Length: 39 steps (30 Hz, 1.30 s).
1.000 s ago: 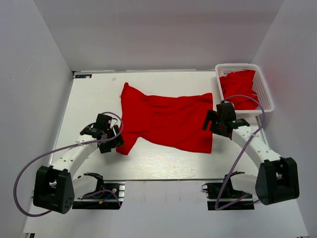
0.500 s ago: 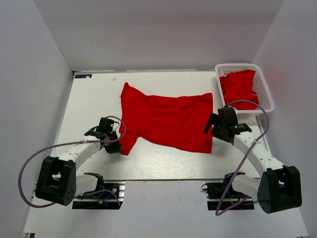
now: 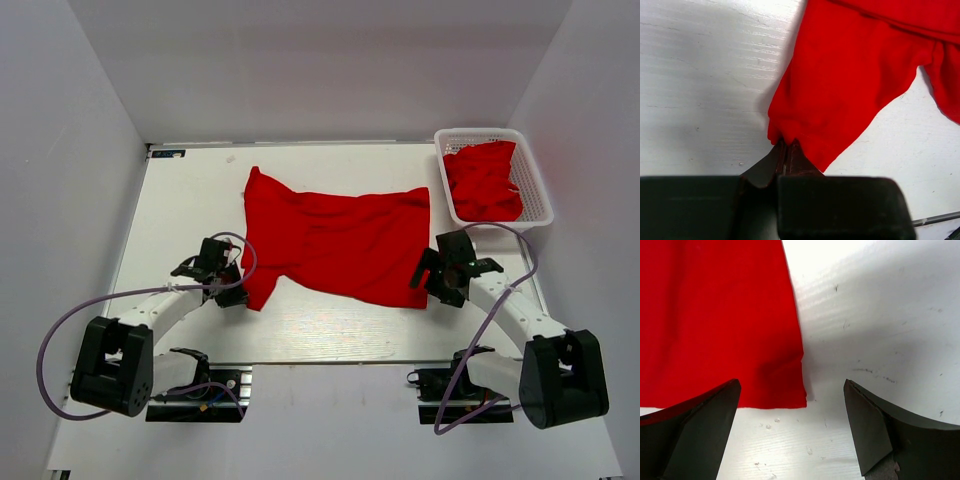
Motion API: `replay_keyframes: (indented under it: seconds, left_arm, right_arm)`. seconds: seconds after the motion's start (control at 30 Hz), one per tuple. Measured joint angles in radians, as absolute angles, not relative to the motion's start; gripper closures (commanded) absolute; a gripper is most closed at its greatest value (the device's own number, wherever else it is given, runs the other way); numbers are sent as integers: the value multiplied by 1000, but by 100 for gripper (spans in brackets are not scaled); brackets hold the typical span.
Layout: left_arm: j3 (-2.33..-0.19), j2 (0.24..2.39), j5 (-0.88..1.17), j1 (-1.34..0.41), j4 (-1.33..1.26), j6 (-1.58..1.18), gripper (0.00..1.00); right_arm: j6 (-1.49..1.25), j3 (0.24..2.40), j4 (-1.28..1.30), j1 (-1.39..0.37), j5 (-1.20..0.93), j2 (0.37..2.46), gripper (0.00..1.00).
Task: Fold and stack the t-shirts
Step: Flatten out the tshirt
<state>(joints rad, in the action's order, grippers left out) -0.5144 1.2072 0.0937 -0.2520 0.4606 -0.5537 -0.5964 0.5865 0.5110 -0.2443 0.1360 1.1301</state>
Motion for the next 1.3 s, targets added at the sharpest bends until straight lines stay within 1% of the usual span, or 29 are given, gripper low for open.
replay_keyframes:
  seconds: [0.2, 0.23, 0.3, 0.33, 0.37, 0.4, 0.43, 0.47, 0.53, 0.7, 0.83, 0.97, 1.13, 1.3]
  left_arm:
    - [-508, 1200, 94, -252, 453, -546, 100]
    - [-508, 1200, 94, -252, 453, -546, 100]
    - [-508, 1200, 93, -252, 452, -545, 100]
    - [-508, 1201, 94, -252, 452, -543, 100]
    - [-508, 1201, 94, -252, 452, -542, 100]
    - [-509, 1201, 94, -252, 452, -540, 100]
    - [-509, 1201, 94, -252, 452, -539, 100]
    - [-509, 1201, 93, -252, 454, -538, 100]
    - [-514, 1203, 89, -252, 464, -537, 100]
    - [-560, 1205, 86, -252, 509, -530, 100]
    - [-649, 1182, 65, -252, 548, -521, 100]
    - [-864, 1158, 10, -252, 585, -496, 100]
    - [-1170, 1133, -93, -253, 538, -432, 100]
    - [-1461, 1148, -165, -253, 517, -339, 100]
  right_arm:
    - [-604, 556, 521, -247, 81, 1152, 10]
    - [-607, 549, 519, -249, 74, 1155, 17]
    - [-612, 545, 504, -250, 62, 1155, 26]
    - [-613, 544, 494, -250, 50, 1159, 42]
    - [-609, 542, 484, -250, 36, 1163, 49]
    - [-616, 538, 466, -250, 20, 1173, 52]
    - [-618, 537, 459, -250, 9, 1183, 65]
    - [-620, 536, 445, -250, 2, 1189, 75]
    - [-624, 535, 426, -250, -11, 1211, 100]
    - [-629, 535, 410, -250, -26, 1223, 100]
    - [-601, 575, 443, -250, -18, 1202, 100]
    - [-555, 751, 469, -250, 21, 1156, 100]
    - [-498, 1003, 366, -250, 112, 1065, 100]
    - [-438, 1159, 268, -250, 204, 990, 100]
